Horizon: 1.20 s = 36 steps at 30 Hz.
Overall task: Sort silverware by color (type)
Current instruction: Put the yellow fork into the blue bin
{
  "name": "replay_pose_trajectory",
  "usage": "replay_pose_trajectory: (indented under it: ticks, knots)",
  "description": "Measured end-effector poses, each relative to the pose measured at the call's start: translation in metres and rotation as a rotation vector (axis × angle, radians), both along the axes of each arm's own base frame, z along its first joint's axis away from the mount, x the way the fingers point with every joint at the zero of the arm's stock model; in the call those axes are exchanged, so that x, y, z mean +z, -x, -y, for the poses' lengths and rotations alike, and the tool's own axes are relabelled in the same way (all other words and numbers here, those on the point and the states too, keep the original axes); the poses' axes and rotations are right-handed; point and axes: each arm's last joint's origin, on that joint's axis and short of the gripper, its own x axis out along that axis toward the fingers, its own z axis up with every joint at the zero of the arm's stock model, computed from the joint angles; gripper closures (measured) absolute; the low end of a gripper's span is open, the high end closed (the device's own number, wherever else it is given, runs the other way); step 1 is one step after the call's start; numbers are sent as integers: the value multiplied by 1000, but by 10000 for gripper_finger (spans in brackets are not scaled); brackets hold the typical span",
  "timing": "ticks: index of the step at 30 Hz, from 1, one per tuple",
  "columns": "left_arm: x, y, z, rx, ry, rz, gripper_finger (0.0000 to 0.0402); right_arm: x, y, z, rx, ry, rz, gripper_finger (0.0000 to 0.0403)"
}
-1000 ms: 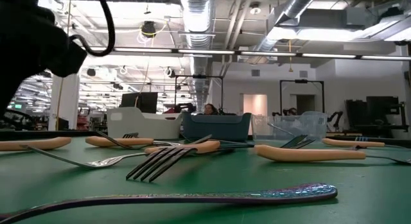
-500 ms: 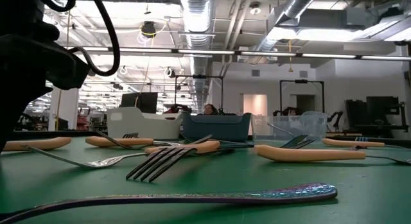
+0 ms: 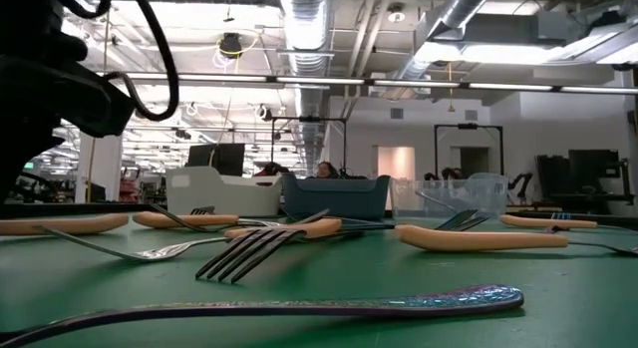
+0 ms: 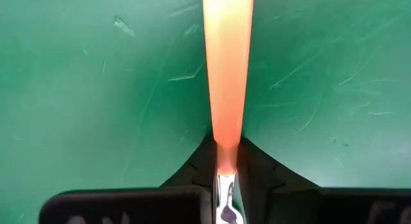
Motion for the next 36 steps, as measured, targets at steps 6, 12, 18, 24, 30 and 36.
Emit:
replay_pose_trajectory:
  ticks: [6, 12, 18, 24, 30, 36]
  knots:
    - [47, -5, -11, 6, -144, 286, 383, 6, -7, 1, 74, 14, 85, 262]
    - [108, 12, -46, 63, -307, 571, 383, 14, -15, 0, 173, 16, 192, 262]
    - [161, 33, -75, 38, -465, 846, 383, 19, -22, -1, 248, 1, 290, 262]
    - [203, 49, -97, -13, -646, 1047, 383, 18, -41, 4, 303, 0, 435, 262]
    - [228, 64, -122, -110, -778, 1113, 383, 2, -72, 10, 316, -30, 593, 262]
    - [247, 72, -142, -229, -810, 1229, 383, -17, -100, 10, 389, 20, 780, 262]
